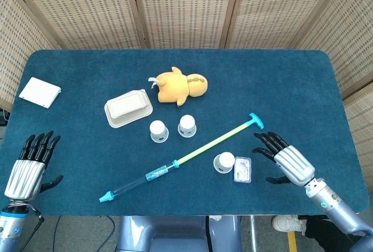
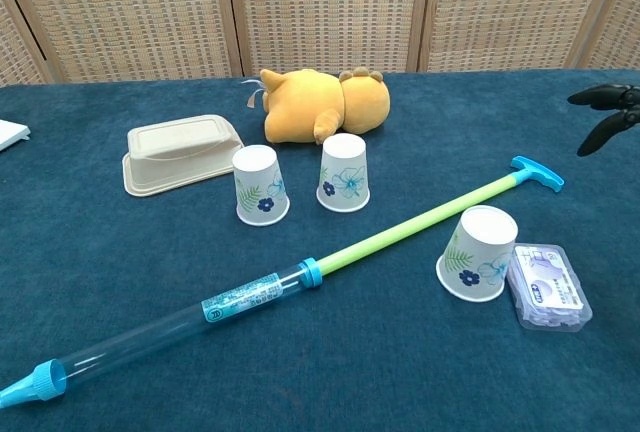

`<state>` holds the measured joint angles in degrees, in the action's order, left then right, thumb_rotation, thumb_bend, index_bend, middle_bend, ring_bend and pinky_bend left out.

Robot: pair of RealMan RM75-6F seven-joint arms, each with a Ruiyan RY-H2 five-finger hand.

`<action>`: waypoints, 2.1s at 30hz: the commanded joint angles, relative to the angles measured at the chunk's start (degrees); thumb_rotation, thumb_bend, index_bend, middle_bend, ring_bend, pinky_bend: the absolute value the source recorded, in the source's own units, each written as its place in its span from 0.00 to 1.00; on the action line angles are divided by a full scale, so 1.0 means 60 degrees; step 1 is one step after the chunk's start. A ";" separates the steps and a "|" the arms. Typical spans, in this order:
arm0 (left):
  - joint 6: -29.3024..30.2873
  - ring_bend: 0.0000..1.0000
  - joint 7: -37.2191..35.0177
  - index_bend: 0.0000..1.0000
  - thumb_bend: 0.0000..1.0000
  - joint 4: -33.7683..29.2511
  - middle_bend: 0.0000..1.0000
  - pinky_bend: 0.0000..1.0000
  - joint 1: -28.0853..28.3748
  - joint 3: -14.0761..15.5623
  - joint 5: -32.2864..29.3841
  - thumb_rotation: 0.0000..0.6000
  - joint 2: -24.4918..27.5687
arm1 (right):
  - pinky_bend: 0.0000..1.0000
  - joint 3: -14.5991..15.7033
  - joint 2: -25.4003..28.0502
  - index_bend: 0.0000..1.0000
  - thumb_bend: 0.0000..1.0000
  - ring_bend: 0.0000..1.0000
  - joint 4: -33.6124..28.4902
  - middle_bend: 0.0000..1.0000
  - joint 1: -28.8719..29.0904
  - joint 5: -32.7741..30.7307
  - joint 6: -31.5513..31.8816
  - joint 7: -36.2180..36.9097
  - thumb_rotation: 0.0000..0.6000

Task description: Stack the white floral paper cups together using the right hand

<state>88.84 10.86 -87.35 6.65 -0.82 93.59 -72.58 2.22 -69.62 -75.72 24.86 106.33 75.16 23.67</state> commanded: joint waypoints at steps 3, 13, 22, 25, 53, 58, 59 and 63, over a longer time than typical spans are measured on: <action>-0.0014 0.00 -0.0156 0.00 0.01 0.0033 0.00 0.00 0.0006 -0.0023 -0.0051 1.00 0.0061 | 0.00 -0.0053 -0.0169 0.29 0.12 0.00 -0.0495 0.00 0.0386 -0.0182 -0.0543 -0.0378 1.00; -0.0121 0.00 -0.0326 0.00 0.01 0.0153 0.00 0.00 0.0070 -0.0075 -0.0159 1.00 0.0087 | 0.01 -0.0373 -0.0876 0.31 0.12 0.00 -0.0596 0.00 0.1191 -0.0981 -0.1845 -0.0701 1.00; -0.0267 0.00 -0.0336 0.00 0.01 0.0198 0.00 0.00 0.0141 -0.0103 -0.0269 1.00 0.0066 | 0.01 -0.0498 -0.1215 0.33 0.12 0.00 -0.0686 0.00 0.1638 -0.1439 -0.2503 -0.1171 1.00; -0.0259 0.00 -0.0347 0.00 0.01 0.0202 0.00 0.00 0.0138 -0.0099 -0.0270 1.00 0.0071 | 0.01 -0.0498 -0.1257 0.34 0.12 0.00 -0.0709 0.00 0.1736 -0.1558 -0.2700 -0.1274 1.00; -0.0528 0.00 -0.0194 0.00 0.02 0.0250 0.00 0.00 0.0257 -0.0075 -0.0419 1.00 -0.0021 | 0.05 -0.0717 -0.2131 0.64 0.13 0.00 0.0021 0.13 0.2222 -0.2236 -0.2853 -0.1226 1.00; -0.0505 0.00 -0.0247 0.00 0.02 0.0252 0.00 0.00 0.0250 -0.0076 -0.0428 1.00 -0.0010 | 0.05 -0.1256 -0.1289 0.64 0.13 0.00 -0.1078 0.14 0.2225 -0.2391 -0.2269 -0.1710 1.00; -0.0497 0.00 -0.0268 0.00 0.02 0.0245 0.00 0.00 0.0249 -0.0074 -0.0425 1.00 0.0002 | 0.05 -0.1389 -0.0943 0.64 0.14 0.00 -0.1573 0.14 0.2210 -0.2454 -0.2164 -0.1915 1.00; -0.0457 0.00 -0.0262 0.00 0.02 0.0240 0.00 0.00 0.0239 -0.0065 -0.0396 1.00 0.0006 | 0.05 -0.1667 -0.0448 0.64 0.14 0.00 -0.2434 0.14 0.2175 -0.2624 -0.1952 -0.2436 1.00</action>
<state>86.10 9.28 -85.91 8.08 -1.21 91.21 -72.55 -5.83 -75.19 -86.48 38.07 91.56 61.67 11.78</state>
